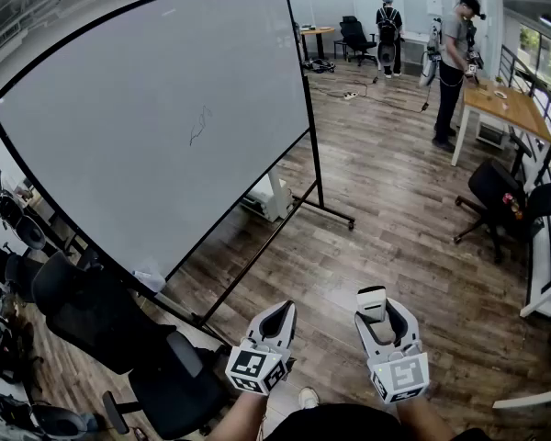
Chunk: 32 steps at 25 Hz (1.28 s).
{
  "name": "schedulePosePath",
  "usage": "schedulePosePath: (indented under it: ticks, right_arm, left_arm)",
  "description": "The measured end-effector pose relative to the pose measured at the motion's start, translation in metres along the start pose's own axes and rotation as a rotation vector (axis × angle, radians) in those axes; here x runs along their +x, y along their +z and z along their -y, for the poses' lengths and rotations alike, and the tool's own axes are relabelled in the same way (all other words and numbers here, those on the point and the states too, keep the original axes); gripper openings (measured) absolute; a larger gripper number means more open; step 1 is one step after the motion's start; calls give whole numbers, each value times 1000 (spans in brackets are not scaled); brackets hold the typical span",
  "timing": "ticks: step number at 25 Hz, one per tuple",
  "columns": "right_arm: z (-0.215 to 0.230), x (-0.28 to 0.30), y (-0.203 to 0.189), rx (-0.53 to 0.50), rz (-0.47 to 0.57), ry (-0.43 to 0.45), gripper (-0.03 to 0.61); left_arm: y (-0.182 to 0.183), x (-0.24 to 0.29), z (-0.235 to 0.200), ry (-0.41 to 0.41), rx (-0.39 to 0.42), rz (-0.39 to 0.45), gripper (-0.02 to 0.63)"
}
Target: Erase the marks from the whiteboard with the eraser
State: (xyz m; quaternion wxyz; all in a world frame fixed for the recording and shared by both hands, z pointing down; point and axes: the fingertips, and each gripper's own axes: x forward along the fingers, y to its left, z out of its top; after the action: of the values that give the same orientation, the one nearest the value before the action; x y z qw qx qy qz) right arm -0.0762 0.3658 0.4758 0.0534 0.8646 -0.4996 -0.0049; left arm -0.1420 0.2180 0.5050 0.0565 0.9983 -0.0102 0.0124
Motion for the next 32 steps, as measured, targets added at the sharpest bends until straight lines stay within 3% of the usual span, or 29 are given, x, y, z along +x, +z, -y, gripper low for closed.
schedulePosePath:
  ticks: [15, 20, 32]
  right_arm:
    - [-37, 12, 13, -19, 15, -45, 250]
    - [-54, 19, 28, 28, 87, -20, 253]
    - [-50, 57, 45, -45, 101, -59, 255]
  left_arm:
    - [17, -28, -17, -66, 32, 36, 18]
    - [28, -37, -37, -75, 66, 66, 18]
    - [48, -15, -80, -71, 56, 122, 19]
